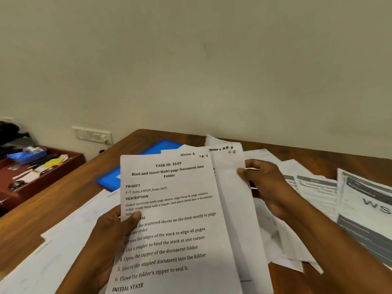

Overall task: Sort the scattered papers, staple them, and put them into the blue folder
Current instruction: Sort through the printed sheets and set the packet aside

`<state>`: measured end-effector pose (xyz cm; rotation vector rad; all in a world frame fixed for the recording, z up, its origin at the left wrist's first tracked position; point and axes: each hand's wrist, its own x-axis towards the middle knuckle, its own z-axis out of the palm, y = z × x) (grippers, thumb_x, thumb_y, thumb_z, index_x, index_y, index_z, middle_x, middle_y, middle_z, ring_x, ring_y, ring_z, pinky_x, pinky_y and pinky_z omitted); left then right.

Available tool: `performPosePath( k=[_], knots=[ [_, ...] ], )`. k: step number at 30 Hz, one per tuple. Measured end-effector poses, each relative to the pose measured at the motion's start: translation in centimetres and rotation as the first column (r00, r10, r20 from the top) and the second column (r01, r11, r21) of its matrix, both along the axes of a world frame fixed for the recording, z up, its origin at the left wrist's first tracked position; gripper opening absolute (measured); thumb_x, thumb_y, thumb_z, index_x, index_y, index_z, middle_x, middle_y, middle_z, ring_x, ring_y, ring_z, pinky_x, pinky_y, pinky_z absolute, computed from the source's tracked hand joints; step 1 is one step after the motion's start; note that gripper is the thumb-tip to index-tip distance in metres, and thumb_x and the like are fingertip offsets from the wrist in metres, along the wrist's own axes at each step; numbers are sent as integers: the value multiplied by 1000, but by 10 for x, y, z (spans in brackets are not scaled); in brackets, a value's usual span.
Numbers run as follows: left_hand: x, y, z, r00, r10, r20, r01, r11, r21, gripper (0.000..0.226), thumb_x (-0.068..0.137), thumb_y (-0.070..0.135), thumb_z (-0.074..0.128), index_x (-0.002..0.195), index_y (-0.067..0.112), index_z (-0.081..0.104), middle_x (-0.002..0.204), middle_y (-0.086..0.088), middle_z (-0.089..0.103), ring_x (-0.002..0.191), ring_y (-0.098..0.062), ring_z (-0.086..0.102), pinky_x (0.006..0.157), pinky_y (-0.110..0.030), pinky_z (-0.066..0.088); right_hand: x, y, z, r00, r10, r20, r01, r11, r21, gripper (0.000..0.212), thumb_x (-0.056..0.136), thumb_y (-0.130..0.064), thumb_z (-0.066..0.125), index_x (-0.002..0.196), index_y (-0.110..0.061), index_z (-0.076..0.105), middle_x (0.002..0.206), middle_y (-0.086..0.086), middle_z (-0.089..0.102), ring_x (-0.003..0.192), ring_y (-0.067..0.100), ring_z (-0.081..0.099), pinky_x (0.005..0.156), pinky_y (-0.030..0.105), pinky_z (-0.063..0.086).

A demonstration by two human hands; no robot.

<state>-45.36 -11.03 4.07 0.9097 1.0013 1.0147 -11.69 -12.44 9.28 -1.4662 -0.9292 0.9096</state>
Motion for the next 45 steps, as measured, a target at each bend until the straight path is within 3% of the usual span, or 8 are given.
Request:
performPosePath(
  k=[3, 7, 9, 14, 20, 32, 37, 45],
  knots=[
    [27, -9, 0, 999, -37, -23, 38, 999, 18, 23, 101, 6, 59, 122, 4, 70, 109, -27, 77, 84, -41, 77, 74, -55, 64, 17, -17, -7, 1000, -6, -17, 6, 1000, 7, 13, 99, -10, 67, 109, -13, 75, 100, 9, 80, 75, 22, 73, 57, 30, 58],
    [56, -17, -2, 998, -51, -31, 52, 998, 31, 21, 102, 4, 57, 119, 2, 70, 106, -28, 77, 77, -37, 77, 64, -47, 65, 36, -33, -18, 999, -28, -28, 29, 999, 21, 13, 100, -13, 67, 109, -15, 75, 104, 11, 80, 84, 27, 73, 71, 40, 59],
    [71, -20, -2, 998, -43, -44, 46, 998, 50, 20, 103, 3, 56, 117, 1, 70, 104, -28, 77, 75, -36, 77, 62, -45, 66, 46, -42, -23, 999, -28, -44, 30, 999, 34, 13, 100, -13, 66, 109, -17, 75, 104, 8, 80, 86, 26, 74, 67, 36, 60],
    [86, -20, -7, 990, 24, -139, -13, 996, 84, 17, 103, 8, 60, 116, 7, 72, 100, -24, 79, 79, -39, 76, 74, -51, 64, 58, -55, -36, 994, 1, -107, 7, 997, 75, 18, 101, -13, 65, 117, -16, 74, 108, 9, 79, 86, 24, 73, 64, 33, 57],
    [99, -20, -10, 980, 38, -196, -17, 994, 109, 17, 104, 9, 61, 116, 9, 73, 102, -21, 79, 91, -47, 76, 88, -65, 59, 66, -61, -53, 982, -7, -191, 22, 997, 74, 18, 101, -17, 66, 117, -18, 74, 111, 7, 79, 95, 26, 74, 83, 43, 57],
    [116, -13, -21, 967, 6, -255, 33, 988, 149, 16, 105, 12, 61, 118, 12, 71, 106, -20, 79, 95, -48, 76, 89, -72, 57, 71, -63, -54, 962, -31, -272, 66, 991, 119, 20, 100, -18, 66, 119, -18, 73, 110, 5, 79, 92, 23, 74, 79, 38, 60],
    [125, -19, -18, 967, -21, -255, 61, 987, 151, 15, 105, 11, 60, 115, 9, 71, 101, -23, 79, 85, -45, 77, 80, -61, 62, 70, -64, -51, 951, -33, -306, 76, 989, 131, 24, 100, -22, 67, 122, -16, 72, 112, 8, 79, 95, 24, 73, 80, 38, 59],
    [134, -20, -15, 963, -20, -269, 69, 983, 173, 15, 106, 10, 59, 116, 9, 71, 103, -20, 80, 89, -44, 78, 85, -65, 61, 67, -66, -48, 966, -15, -260, 55, 987, 149, 22, 105, -27, 58, 116, -18, 75, 107, 8, 80, 93, 24, 74, 80, 38, 56]
  ],
)
